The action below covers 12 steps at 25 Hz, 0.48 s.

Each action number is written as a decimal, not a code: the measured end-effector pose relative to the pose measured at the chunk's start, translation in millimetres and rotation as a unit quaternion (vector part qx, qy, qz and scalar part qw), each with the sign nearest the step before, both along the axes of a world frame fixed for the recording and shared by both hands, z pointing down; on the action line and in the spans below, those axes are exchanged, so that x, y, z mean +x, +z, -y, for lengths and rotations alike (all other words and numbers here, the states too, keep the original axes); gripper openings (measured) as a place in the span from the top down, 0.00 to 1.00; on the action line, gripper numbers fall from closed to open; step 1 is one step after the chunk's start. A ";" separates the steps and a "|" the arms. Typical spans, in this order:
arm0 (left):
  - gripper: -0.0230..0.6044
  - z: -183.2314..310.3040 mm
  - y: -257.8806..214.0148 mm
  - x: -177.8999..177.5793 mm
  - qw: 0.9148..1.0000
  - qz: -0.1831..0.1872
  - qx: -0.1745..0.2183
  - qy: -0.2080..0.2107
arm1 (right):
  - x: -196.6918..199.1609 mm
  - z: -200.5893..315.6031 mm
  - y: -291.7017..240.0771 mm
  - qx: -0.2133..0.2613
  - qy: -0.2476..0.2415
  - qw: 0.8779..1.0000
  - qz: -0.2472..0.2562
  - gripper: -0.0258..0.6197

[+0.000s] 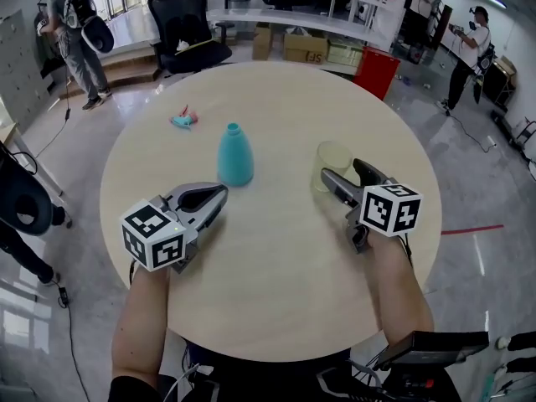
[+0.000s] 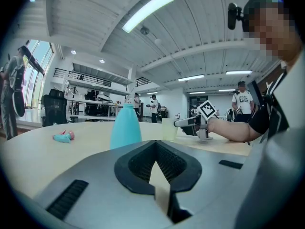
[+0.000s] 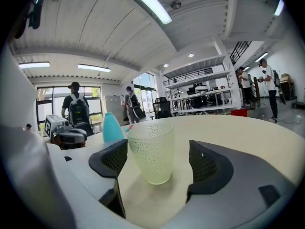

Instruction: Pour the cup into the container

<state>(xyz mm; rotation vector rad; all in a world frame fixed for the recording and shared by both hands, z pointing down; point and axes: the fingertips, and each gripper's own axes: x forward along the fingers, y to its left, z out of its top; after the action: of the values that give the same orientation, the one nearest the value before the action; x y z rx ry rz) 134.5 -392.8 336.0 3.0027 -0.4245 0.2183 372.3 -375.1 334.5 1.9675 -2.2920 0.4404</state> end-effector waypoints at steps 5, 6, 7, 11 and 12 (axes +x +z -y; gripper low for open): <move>0.97 -21.4 -14.0 0.9 0.999 -0.032 0.038 -0.016 | 15.6 -32.1 -30.7 0.049 0.040 0.998 0.009 0.37; 0.96 -25.4 -17.0 1.8 0.998 -0.028 0.046 -0.021 | 13.3 -37.6 -35.5 0.053 0.038 0.998 -0.002 0.37; 0.97 -30.3 -19.2 3.3 0.998 -0.021 0.051 -0.024 | 10.5 -43.6 -39.4 0.059 0.036 0.998 -0.013 0.37; 0.97 -47.9 -37.1 -1.0 0.997 -0.038 0.045 -0.050 | -7.8 -64.3 -48.1 0.074 0.011 0.997 -0.029 0.37; 0.96 -49.8 -41.7 -4.2 0.996 -0.052 0.037 -0.061 | -13.0 -67.4 -48.5 0.076 0.001 0.997 -0.028 0.37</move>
<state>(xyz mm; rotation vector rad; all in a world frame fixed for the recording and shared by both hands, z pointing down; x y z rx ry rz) 130.3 -343.1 294.3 3.0293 -0.6153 0.0359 359.3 -307.6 286.0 2.0209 -2.3525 0.2130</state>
